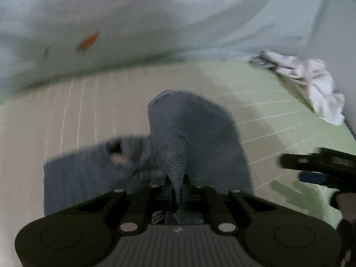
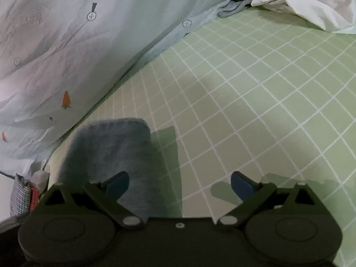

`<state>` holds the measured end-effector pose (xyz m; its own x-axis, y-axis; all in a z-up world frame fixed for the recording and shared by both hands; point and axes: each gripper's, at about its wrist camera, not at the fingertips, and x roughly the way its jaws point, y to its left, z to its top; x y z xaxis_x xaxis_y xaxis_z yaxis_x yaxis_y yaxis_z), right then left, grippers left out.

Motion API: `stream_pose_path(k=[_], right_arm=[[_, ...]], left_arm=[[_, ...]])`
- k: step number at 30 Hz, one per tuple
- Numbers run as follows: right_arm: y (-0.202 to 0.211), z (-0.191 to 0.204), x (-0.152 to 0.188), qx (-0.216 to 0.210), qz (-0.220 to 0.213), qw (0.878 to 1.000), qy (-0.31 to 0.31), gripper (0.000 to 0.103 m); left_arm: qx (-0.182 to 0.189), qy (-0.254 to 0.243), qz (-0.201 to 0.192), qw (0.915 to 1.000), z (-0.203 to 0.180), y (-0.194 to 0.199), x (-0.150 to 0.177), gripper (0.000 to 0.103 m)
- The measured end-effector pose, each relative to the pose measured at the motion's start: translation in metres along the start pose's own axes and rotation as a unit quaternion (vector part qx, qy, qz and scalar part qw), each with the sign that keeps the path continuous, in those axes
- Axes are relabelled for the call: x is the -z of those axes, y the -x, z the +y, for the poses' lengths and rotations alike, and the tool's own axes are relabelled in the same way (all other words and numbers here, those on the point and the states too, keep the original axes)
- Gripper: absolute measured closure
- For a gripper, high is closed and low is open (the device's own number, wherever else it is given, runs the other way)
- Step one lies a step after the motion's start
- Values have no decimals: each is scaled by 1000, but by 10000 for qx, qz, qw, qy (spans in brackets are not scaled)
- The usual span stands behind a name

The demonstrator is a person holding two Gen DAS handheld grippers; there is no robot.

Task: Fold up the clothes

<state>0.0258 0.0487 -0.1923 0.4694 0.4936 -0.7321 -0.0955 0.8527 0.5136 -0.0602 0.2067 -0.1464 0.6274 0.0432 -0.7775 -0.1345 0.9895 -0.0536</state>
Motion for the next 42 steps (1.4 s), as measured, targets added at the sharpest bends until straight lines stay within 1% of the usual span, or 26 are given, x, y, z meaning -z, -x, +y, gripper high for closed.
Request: stream_pose_path(k=[3,6,9,12,13,14,16,18,19,20,21,22,23,24,26,27,29,30,32,35,36,38,39,40,42], right_arm=[[-1,6,5,-38,-10,10000,18,4],[1,15,12,-83,-85,9998,130,4],[3,25,20,-96,-119,9995,267,4],[2,35,28,-108,-72,9992,390,4],[1,38,30,-102,-52,9990,427,4],[0,41,32,-97,-32,9989,463,4],[-3,47,36,-80,18,9985,548,4],[-7,55,40,-74,86,9978,650,4],[-8,59,42,-85,116,9973,719,4],[-9,64,44,-96,143,9966,800,4],[-11,69,46,-107,170,9959,882,4],[-12,74,49,-120,201,9950,968,4],[-14,79,51,-133,232,9941,1055,4],[-16,84,54,-147,271,9930,1141,4],[-20,91,59,-147,341,9912,1267,4],[-23,94,61,-131,371,9906,1308,4],[-28,100,65,-99,432,9893,1388,4],[-30,103,67,-83,462,9886,1428,4],[-32,105,69,-75,477,9879,1477,4],[-30,105,70,-36,452,9883,1458,4],[-30,104,70,-19,434,9885,1450,4],[-29,104,69,17,382,9891,1423,4],[-28,103,68,36,347,9895,1405,4],[-28,103,67,55,312,9898,1387,4],[-28,101,64,82,279,9913,1287,4]], left_arm=[[-3,-208,-403,9990,-8,27,-5,95],[-5,-145,-727,9972,-4,55,-11,95],[18,190,-998,9948,16,88,-10,95],[-137,591,-1106,9920,45,112,3,95],[-223,765,-1097,9908,57,116,9,94],[-362,956,-975,9900,70,113,18,90],[-698,1240,-551,9883,93,94,40,82],[-1128,1377,-73,9840,109,74,62,81],[-1255,1476,146,9809,117,66,73,81],[-1274,1630,364,9777,124,60,84,80],[-1234,1820,512,9742,131,57,92,80],[-1065,2078,532,9709,138,58,98,78],[-822,2320,472,9681,142,61,104,72],[-600,2471,391,9664,145,63,108,62],[-388,2475,277,9677,144,64,110,50],[-341,2399,242,9699,142,62,109,50],[-270,2149,220,9760,137,55,102,50],[-210,2086,200,9776,136,51,98,50],[-47,2048,161,9787,138,42,89,50],[62,2014,170,9793,139,25,76,52],[117,1979,175,9800,139,20,72,61],[70,1922,185,9812,139,16,67,85],[83,1948,148,9807,141,17,66,90],[98,1988,86,9800,143,20,65,93],[140,2071,-141,9781,147,34,63,95]])
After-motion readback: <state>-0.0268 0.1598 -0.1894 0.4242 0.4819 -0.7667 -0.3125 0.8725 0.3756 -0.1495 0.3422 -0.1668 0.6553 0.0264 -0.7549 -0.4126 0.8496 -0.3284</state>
